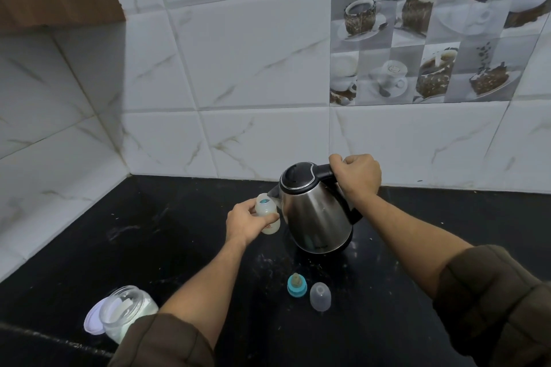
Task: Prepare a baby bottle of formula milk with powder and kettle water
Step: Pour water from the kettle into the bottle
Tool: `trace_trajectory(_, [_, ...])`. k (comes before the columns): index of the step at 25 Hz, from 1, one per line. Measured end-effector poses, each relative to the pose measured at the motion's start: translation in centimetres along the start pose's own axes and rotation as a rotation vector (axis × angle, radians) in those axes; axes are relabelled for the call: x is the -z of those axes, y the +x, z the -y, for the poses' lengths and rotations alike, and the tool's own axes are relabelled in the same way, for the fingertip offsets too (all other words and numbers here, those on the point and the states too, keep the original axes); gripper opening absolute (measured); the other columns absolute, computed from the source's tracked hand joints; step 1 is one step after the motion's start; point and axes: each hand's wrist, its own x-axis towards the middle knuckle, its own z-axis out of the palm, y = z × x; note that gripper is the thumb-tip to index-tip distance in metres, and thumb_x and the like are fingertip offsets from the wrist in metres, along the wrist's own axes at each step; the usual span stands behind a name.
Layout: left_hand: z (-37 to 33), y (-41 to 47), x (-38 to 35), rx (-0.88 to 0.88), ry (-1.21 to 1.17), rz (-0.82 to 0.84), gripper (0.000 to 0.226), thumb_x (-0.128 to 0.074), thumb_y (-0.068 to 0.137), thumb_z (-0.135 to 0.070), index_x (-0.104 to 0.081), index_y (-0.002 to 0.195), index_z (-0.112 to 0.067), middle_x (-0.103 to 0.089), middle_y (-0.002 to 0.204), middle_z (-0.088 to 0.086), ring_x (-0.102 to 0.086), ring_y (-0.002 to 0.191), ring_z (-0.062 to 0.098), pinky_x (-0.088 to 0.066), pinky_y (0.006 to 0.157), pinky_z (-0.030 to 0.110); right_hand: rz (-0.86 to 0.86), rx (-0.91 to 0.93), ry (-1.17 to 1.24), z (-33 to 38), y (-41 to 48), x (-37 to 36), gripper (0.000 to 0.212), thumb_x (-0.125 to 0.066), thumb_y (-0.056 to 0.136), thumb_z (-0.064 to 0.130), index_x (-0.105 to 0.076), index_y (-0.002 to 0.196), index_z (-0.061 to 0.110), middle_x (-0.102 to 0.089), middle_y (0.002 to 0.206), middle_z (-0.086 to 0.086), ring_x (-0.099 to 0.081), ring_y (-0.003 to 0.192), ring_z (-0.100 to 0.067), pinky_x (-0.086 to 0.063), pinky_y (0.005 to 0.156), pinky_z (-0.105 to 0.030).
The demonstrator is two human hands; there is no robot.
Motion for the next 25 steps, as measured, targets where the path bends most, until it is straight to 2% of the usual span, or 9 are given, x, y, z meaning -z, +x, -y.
trace_trajectory(4, [0.7,0.0,-0.9,0.033,0.005,0.019,0.035,-0.094,0.070,-0.036,-0.075,0.099,-0.037,-0.078,0.093,-0.015,-0.072,0.094,0.003,-0.059,0.095,0.038,0.022,-0.039,0.029,-1.9,-0.1,-0.5,0.046,-0.060,0.078,0.035,-0.032,0.046,0.017,-0.021,0.046,0.003,-0.024,0.047,-0.019,-0.026,0.048,-0.030])
trace_trajectory(13, [1.0,0.1,-2.3,0.064,0.006,0.044,0.050,-0.094,0.074,-0.030,-0.075,0.120,-0.026,-0.077,0.105,-0.011,-0.070,0.101,0.007,-0.057,0.097,0.037,0.034,-0.107,0.090,-5.1,0.2,-1.4,0.050,-0.060,0.080,0.031,-0.027,0.044,0.019,-0.020,0.047,0.005,-0.020,0.046,-0.017,-0.024,0.050,-0.029])
trace_trajectory(17, [1.5,0.2,-2.6,0.068,0.009,0.051,0.050,-0.095,0.072,-0.031,-0.076,0.118,-0.026,-0.078,0.102,-0.013,-0.072,0.099,0.005,-0.058,0.097,0.037,0.038,-0.144,0.127,-5.9,0.3,-1.6,0.049,-0.060,0.080,0.030,-0.027,0.046,0.020,-0.021,0.050,0.003,-0.021,0.049,-0.018,-0.024,0.051,-0.030])
trace_trajectory(22, [1.6,0.0,-2.2,0.089,0.024,0.058,0.057,-0.094,0.075,-0.029,-0.072,0.127,-0.020,-0.077,0.116,-0.005,-0.069,0.106,0.010,-0.055,0.101,0.040,0.051,-0.140,0.165,-7.1,0.8,-1.3,0.046,-0.058,0.081,0.031,-0.027,0.048,0.020,-0.024,0.054,-0.003,-0.023,0.052,-0.018,-0.024,0.053,-0.031])
trace_trajectory(25, [1.6,0.0,-1.6,0.095,0.021,0.040,0.055,-0.094,0.075,-0.029,-0.073,0.125,-0.021,-0.076,0.111,-0.007,-0.069,0.102,0.007,-0.055,0.100,0.039,0.059,-0.157,0.160,-7.6,1.0,-1.0,0.047,-0.057,0.085,0.026,-0.028,0.049,0.019,-0.024,0.053,-0.001,-0.022,0.052,-0.018,-0.024,0.054,-0.032])
